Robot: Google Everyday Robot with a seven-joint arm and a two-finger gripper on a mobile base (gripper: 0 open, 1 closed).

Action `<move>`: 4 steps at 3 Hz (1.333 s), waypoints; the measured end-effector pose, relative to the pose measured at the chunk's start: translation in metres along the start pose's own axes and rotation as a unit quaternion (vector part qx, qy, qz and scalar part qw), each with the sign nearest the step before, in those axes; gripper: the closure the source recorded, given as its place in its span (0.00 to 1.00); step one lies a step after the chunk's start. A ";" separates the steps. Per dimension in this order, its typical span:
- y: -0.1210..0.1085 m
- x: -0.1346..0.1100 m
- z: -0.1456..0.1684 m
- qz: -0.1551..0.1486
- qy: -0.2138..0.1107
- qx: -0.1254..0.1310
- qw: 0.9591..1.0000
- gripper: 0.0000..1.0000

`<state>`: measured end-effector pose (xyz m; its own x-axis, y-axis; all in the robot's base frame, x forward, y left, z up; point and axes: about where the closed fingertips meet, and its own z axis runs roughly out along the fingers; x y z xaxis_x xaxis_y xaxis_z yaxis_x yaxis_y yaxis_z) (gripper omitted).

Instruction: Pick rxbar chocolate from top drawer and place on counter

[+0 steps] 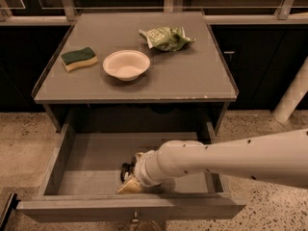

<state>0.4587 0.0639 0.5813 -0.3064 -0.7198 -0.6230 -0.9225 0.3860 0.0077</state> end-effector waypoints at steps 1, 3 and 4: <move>0.000 -0.003 -0.004 0.000 0.000 0.000 1.000 1.00; -0.012 0.006 -0.035 0.005 -0.029 0.003 1.000 1.00; -0.011 -0.003 -0.031 -0.007 -0.024 -0.014 1.000 1.00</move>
Offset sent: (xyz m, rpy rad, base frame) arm 0.0012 -0.0448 0.0595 0.2549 0.0114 0.0020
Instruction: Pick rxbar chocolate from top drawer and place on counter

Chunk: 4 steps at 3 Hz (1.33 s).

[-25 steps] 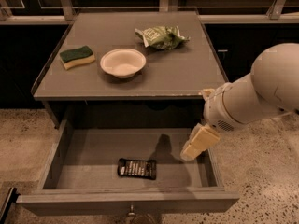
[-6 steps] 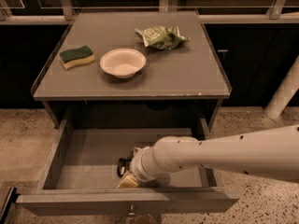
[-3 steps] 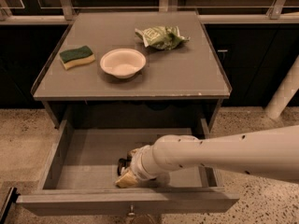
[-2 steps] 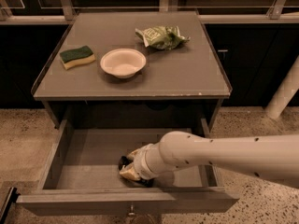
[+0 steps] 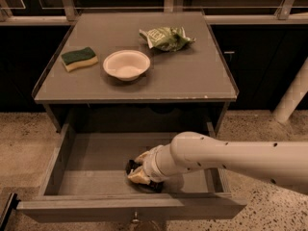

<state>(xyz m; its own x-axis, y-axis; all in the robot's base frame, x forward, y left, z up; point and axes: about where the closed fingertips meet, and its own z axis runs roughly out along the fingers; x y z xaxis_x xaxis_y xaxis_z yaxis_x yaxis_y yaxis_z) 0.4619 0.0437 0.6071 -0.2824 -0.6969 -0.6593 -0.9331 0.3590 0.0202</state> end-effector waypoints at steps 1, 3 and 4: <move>0.013 -0.022 -0.028 -0.026 0.005 -0.008 1.000 1.00; 0.040 -0.100 -0.129 -0.108 0.009 0.031 0.994 1.00; 0.040 -0.100 -0.129 -0.108 0.009 0.031 0.994 1.00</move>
Offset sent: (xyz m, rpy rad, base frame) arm -0.0493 0.0026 0.2003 -0.0935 -0.2014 0.1379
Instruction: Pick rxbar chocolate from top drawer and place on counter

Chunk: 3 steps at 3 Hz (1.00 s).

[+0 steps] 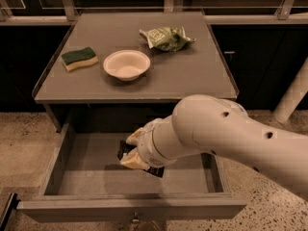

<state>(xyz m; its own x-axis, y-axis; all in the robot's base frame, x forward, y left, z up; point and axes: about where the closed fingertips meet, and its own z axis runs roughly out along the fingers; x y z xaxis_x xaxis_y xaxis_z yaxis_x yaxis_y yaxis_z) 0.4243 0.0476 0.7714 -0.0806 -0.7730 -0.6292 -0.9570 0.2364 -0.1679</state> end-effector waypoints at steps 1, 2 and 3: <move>-0.003 -0.010 -0.015 -0.026 -0.002 -0.008 1.000 1.00; -0.024 -0.029 -0.066 -0.066 -0.020 -0.001 0.998 1.00; -0.057 -0.049 -0.114 -0.101 -0.033 0.015 0.994 1.00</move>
Offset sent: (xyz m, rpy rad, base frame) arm 0.0209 -0.0485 0.1585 0.0239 -0.2053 0.2293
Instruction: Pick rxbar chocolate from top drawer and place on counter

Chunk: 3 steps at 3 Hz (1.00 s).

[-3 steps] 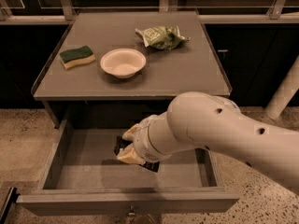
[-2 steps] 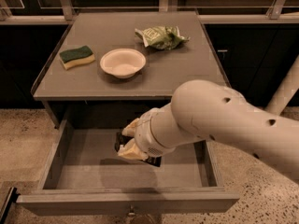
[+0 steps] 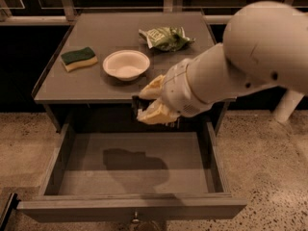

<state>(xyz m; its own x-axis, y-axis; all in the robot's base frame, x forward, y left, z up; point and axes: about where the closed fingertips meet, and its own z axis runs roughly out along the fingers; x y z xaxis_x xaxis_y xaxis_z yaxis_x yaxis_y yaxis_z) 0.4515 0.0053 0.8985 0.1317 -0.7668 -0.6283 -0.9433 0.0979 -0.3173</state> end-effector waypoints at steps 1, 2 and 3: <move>-0.028 -0.002 -0.021 -0.016 -0.001 0.032 0.999 1.00; -0.030 -0.003 -0.022 -0.017 -0.002 0.035 0.999 1.00; -0.037 -0.001 -0.024 -0.014 -0.013 0.035 0.999 1.00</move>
Offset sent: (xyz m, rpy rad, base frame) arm 0.0154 -0.0125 0.0207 -0.0017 -0.0536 -0.0104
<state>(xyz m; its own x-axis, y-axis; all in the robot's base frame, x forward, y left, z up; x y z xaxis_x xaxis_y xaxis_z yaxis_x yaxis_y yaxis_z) 0.4789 -0.0129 0.9274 0.1665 -0.7531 -0.6364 -0.9154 0.1218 -0.3837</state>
